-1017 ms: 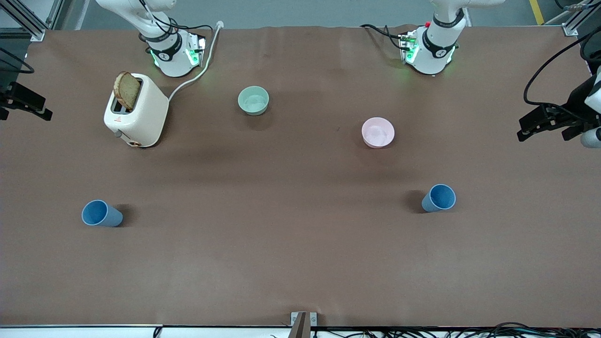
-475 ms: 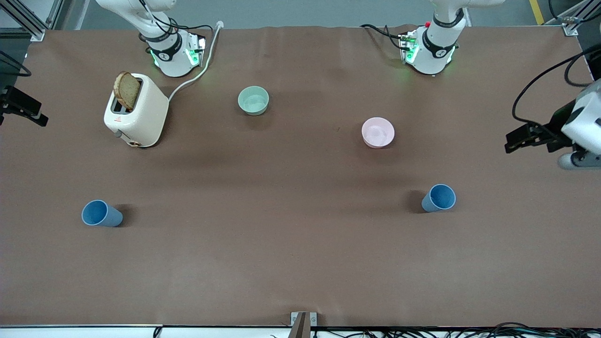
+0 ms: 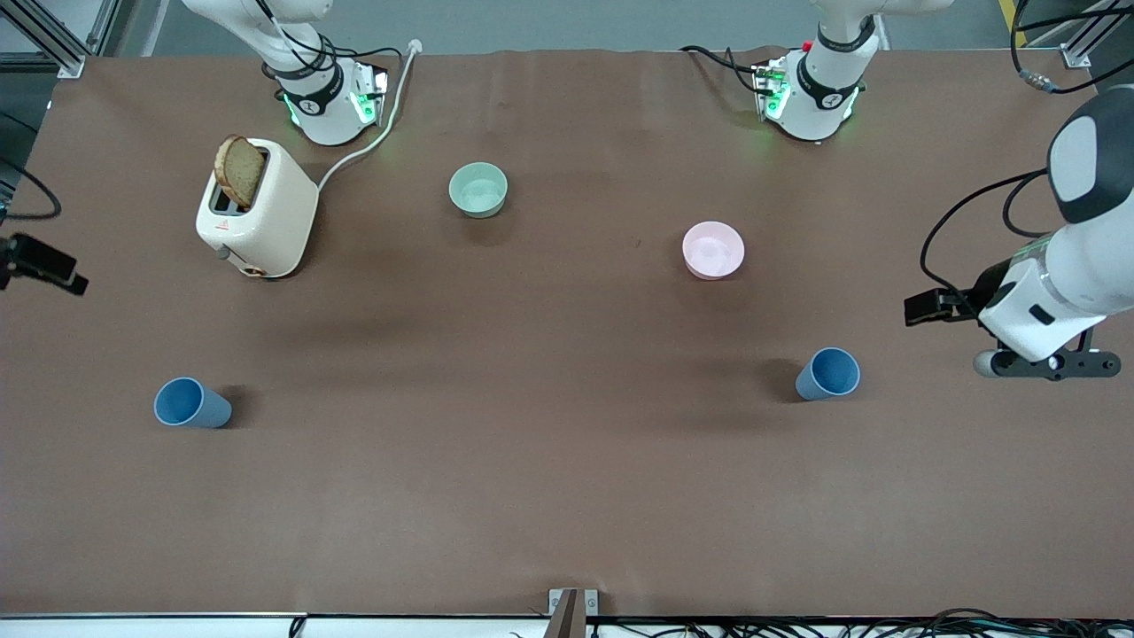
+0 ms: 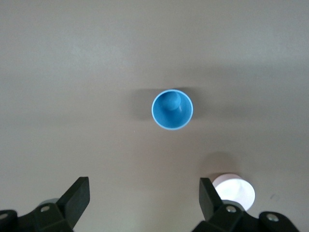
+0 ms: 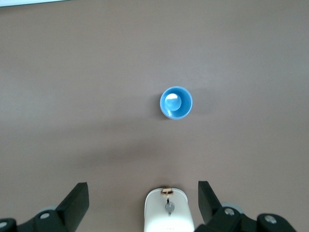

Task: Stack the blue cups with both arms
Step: 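Reach the left gripper and the right gripper toward the blue cups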

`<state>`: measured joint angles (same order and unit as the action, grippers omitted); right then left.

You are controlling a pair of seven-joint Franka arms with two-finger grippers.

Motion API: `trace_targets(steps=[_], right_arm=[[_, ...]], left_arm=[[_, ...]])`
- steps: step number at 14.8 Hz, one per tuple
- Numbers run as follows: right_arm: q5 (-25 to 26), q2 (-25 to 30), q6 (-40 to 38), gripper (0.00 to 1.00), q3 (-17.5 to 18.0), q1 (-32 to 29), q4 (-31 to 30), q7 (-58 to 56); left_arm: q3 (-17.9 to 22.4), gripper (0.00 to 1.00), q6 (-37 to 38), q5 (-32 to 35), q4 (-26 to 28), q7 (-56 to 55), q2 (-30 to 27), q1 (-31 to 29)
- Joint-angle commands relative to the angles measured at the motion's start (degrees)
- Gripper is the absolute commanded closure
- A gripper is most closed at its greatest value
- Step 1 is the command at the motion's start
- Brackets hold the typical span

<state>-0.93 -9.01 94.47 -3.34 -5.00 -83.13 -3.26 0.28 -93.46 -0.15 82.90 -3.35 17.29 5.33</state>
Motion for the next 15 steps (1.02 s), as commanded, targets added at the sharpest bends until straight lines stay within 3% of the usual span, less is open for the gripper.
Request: trace_targets(steps=[1,8,12,15], right_arm=[[0.3,-5.2,5.1,0.0,0.4,-3.1,0.0,-3.9],[-0.7,-18.1,16.1,0.02,0.5,-6.8,-0.1,-5.3],[-4.9,-21.9,16.8,0.05,0.7,-9.1,-1.6,-7.8],[-6.9,-23.2,23.3,0.08,0.7,-9.9,-5.8,-10.1]], left_arm=[[-0.3,0.0,-3.9,0.1,1.9,0.5,2.2,-0.1],[-0.3,0.0,-22.0,0.6,16.7,0.5,5.6,-0.8],[-0.3,0.0,-31.0,0.5,22.8,0.5,7.1,-0.8],[-0.4,0.0,-34.5,0.5,24.1,0.4,8.8,-0.8]])
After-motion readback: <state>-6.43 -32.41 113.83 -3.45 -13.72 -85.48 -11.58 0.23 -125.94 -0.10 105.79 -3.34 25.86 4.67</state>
